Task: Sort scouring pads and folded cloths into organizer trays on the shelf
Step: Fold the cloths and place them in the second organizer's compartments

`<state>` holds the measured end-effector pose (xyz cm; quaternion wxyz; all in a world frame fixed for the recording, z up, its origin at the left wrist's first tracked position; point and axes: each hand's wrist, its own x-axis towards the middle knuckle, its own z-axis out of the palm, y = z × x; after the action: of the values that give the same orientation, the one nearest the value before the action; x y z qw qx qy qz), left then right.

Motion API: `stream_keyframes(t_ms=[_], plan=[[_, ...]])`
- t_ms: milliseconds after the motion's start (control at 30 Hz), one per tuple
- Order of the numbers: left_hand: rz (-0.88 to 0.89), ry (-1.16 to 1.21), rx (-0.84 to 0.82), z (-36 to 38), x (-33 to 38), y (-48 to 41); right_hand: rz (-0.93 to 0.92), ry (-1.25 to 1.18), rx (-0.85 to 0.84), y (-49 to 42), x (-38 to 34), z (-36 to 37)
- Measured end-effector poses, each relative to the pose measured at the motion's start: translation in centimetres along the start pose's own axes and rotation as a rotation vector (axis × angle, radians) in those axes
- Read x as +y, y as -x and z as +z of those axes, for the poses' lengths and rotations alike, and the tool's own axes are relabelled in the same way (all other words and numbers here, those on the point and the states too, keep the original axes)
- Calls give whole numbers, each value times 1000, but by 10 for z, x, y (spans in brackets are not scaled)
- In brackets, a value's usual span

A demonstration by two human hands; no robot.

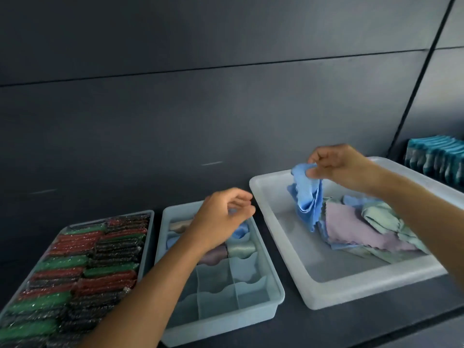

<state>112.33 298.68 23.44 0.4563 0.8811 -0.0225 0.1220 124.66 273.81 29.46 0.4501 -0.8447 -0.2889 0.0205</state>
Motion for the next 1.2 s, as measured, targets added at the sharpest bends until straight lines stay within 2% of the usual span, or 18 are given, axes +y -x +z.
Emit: stream_keyframes(t_ms=[167,333,500,600,667,833,1033,1200], plan=[[13,378,-20,-13,62,-10,-126,-355,63,-3,-63,-7],[37,550,61,-30,95,-14,-239,-513,36,0,-107,6],[97,560,252,-49,109,-4,-274,-710,-36,2,-127,17],[126,482,391,-59,116,1,-198,-848,-36,3,-125,37],[139,448,427,-64,119,5,-167,-906,-41,3,-122,50],[129,361,427,-75,112,10,-205,-852,-27,3,-126,58],[150,345,445,-80,106,12,-339,-515,12,6,-144,55],[100,470,427,-77,105,16,-341,-471,123,8,-149,64]])
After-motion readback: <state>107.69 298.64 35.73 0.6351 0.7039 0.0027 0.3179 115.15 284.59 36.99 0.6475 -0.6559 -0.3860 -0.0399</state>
